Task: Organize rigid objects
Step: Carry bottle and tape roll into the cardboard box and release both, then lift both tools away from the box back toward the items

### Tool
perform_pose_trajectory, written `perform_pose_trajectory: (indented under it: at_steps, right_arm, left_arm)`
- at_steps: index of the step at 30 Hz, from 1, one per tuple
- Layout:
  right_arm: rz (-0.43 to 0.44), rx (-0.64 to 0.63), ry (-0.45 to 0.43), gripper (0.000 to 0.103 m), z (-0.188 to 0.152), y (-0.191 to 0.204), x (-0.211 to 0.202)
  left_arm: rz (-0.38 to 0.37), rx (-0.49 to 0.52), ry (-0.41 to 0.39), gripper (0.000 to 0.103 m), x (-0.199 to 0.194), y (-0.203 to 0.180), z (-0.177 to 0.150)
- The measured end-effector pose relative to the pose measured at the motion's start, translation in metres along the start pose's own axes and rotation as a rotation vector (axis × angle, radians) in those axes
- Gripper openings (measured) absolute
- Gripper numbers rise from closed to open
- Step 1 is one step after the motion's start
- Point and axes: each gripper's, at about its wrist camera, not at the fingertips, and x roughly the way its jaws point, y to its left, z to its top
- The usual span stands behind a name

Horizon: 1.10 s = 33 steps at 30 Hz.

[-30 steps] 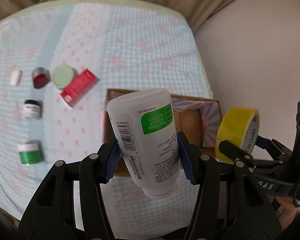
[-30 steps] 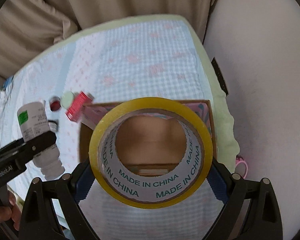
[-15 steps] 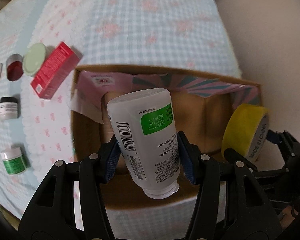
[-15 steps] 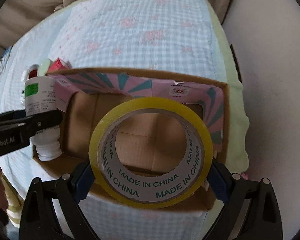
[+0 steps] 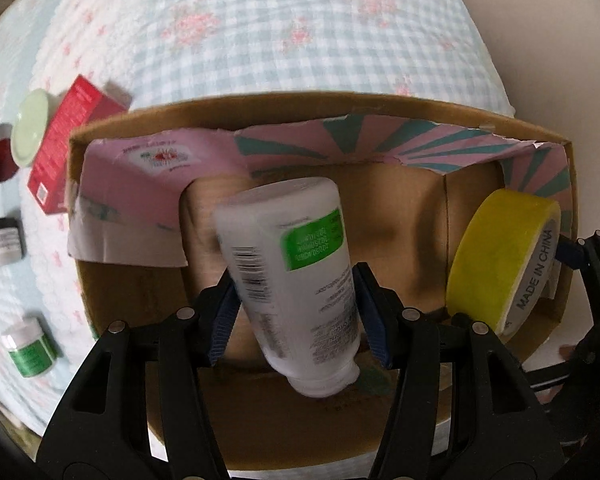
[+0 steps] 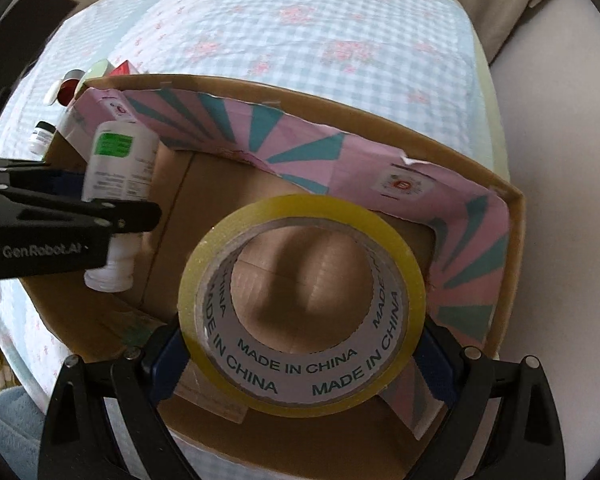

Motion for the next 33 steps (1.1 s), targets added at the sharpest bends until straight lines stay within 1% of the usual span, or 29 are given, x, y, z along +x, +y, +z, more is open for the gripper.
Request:
perform_pose_trajectory:
  at_steps: [1,2,3,5,6,9,13,16,19,20,21,25,33]
  right_arm:
    - [0.008,-0.003,0.005,0.096,0.001,0.000,0.001]
    - [0.019,-0.003,0.014,0.096,0.001,-0.001,0.002]
    - [0.029,0.000,0.036,0.096,0.002,-0.003,0.005]
    - [0.047,0.006,0.094,0.097,0.000,-0.006,0.012]
    - [0.052,0.006,0.092,0.102,-0.002,-0.007,0.012]
    - [0.032,0.020,0.006,0.103,-0.008,-0.013,-0.003]
    - [0.007,0.043,-0.013,0.103,-0.007,-0.020,-0.013]
    - [-0.002,0.042,-0.014,0.103,-0.004,-0.020,-0.021]
    - [-0.015,0.034,-0.036,0.103,-0.009,-0.014,-0.034]
    - [-0.017,0.036,-0.043,0.103,-0.019,-0.009,-0.041]
    - [-0.018,0.037,-0.050,0.103,-0.021,-0.007,-0.045]
    - [-0.034,0.035,-0.063,0.103,-0.023,0.001,-0.065]
    - [-0.055,0.035,-0.152,0.103,-0.023,0.044,-0.113]
  left_arm:
    - [0.001,0.009,-0.010,0.082,-0.003,-0.002,0.001]
    - [0.005,0.022,-0.022,0.101,-0.009,-0.004,0.001]
    - [0.007,0.029,-0.039,0.103,-0.012,-0.005,0.000]
    - [0.021,0.049,-0.067,0.103,-0.021,-0.007,-0.001]
    - [0.033,0.054,-0.072,0.103,-0.024,-0.006,-0.003]
    - [0.026,0.034,-0.074,0.103,-0.030,-0.001,-0.006]
    - [0.008,-0.006,-0.089,0.103,-0.042,0.004,-0.010]
    - [0.011,-0.010,-0.106,0.103,-0.056,0.007,-0.020]
    - [0.015,-0.010,-0.126,0.103,-0.070,0.010,-0.030]
    - [0.016,-0.010,-0.133,0.103,-0.074,0.011,-0.033]
    - [0.016,-0.010,-0.143,0.103,-0.079,0.012,-0.036]
    - [0.008,-0.022,-0.186,0.103,-0.103,0.020,-0.051]
    - [0.009,-0.062,-0.285,0.103,-0.169,0.056,-0.093]
